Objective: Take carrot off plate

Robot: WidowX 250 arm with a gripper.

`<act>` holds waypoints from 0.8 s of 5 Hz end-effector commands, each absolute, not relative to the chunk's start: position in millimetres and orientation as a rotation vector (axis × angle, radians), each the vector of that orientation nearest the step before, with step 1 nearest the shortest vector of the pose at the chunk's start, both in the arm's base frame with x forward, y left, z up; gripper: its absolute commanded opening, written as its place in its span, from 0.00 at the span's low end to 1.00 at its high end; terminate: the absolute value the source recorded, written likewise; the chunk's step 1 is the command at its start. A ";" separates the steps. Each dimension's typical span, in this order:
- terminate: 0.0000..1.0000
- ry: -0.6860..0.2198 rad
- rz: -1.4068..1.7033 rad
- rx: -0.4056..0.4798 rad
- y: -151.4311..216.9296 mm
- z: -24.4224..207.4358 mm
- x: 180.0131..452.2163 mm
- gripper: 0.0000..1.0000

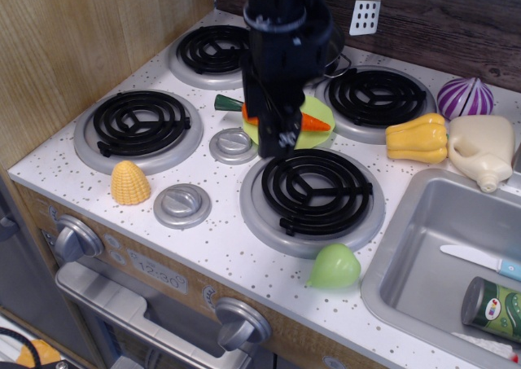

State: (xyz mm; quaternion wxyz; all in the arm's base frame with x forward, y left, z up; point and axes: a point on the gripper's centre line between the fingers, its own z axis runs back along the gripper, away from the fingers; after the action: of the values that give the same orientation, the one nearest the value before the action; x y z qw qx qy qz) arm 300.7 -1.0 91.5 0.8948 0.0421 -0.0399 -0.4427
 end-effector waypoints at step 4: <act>0.00 -0.299 -1.340 0.047 44.0 62.7 378.9 1.00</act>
State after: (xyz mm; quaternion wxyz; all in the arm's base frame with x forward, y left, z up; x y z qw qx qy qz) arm 376.9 37.5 41.9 0.7786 -0.0014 -0.1276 -0.6145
